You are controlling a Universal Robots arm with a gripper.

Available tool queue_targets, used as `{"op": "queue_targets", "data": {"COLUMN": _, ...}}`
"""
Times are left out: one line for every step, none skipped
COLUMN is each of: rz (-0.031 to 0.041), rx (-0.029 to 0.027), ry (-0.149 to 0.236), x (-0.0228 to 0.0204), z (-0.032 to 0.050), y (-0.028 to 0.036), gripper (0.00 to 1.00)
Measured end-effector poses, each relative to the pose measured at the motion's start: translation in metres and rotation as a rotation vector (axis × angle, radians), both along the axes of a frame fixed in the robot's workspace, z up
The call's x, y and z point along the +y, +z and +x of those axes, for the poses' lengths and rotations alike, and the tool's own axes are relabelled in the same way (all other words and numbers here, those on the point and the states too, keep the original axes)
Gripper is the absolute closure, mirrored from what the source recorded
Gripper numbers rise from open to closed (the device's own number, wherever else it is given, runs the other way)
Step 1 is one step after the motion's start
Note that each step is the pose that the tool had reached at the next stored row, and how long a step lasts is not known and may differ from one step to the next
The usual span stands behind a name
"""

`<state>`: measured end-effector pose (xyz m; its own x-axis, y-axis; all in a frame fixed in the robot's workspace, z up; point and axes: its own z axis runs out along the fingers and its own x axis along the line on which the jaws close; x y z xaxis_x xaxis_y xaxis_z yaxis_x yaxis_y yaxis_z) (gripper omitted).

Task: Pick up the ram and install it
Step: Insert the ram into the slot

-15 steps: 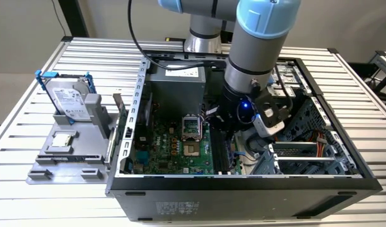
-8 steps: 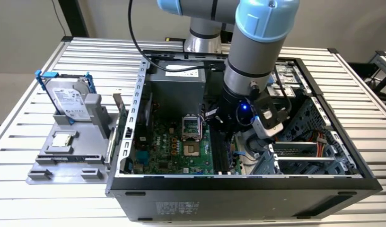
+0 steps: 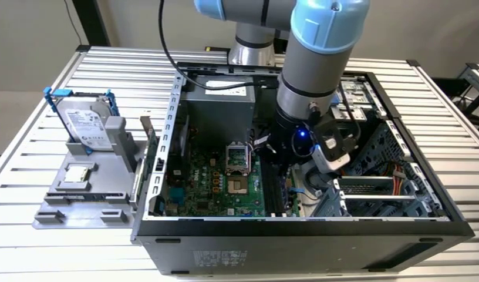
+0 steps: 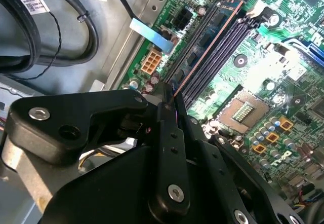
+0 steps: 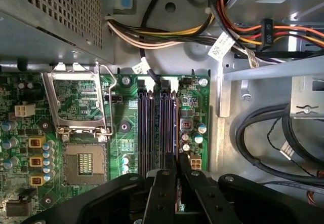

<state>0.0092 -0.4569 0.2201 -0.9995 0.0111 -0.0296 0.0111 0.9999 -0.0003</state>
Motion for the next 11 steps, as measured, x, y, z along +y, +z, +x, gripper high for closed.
{"op": "queue_targets", "data": {"rz": -0.0002, "rx": 0.0001, "ry": 0.0, "x": 0.0, "z": 0.0, "y": -0.0008, "gripper": 1.0}}
{"op": "queue_targets", "data": {"rz": -0.0004, "rx": 0.0002, "ry": 0.0, "x": -0.0001, "z": -0.0001, "y": -0.0015, "gripper": 1.0}}
{"op": "queue_targets", "data": {"rz": -0.0003, "rx": 0.0001, "ry": 0.0, "x": -0.0001, "z": -0.0001, "y": -0.002, "gripper": 1.0}}
{"op": "queue_targets", "data": {"rz": -0.0005, "rx": 0.0002, "ry": 0.0, "x": 0.0, "z": -0.0001, "y": -0.0022, "gripper": 1.0}}
{"op": "queue_targets", "data": {"rz": -0.0004, "rx": 0.0001, "ry": 0.0, "x": 0.0002, "z": -0.0001, "y": -0.0024, "gripper": 1.0}}
{"op": "queue_targets", "data": {"rz": -0.0006, "rx": 0.0002, "ry": 0.0, "x": 0.0002, "z": -0.0001, "y": -0.0024, "gripper": 1.0}}
{"op": "queue_targets", "data": {"rz": -0.0006, "rx": 0.0002, "ry": 0.0, "x": 0.0002, "z": -0.0001, "y": -0.0025, "gripper": 1.0}}
{"op": "queue_targets", "data": {"rz": -0.0002, "rx": 0.0001, "ry": 0.0, "x": 0.0005, "z": -0.0003, "y": -0.0027, "gripper": 1.0}}
{"op": "queue_targets", "data": {"rz": -0.0002, "rx": 0.0, "ry": 0.0, "x": 0.0007, "z": -0.0004, "y": -0.0027, "gripper": 1.0}}
{"op": "queue_targets", "data": {"rz": -0.0003, "rx": 0.0001, "ry": 0.0, "x": 0.0009, "z": -0.0004, "y": -0.0027, "gripper": 1.0}}
{"op": "queue_targets", "data": {"rz": -0.0002, "rx": 0.0001, "ry": 0.0, "x": 0.0012, "z": -0.0005, "y": -0.0027, "gripper": 1.0}}
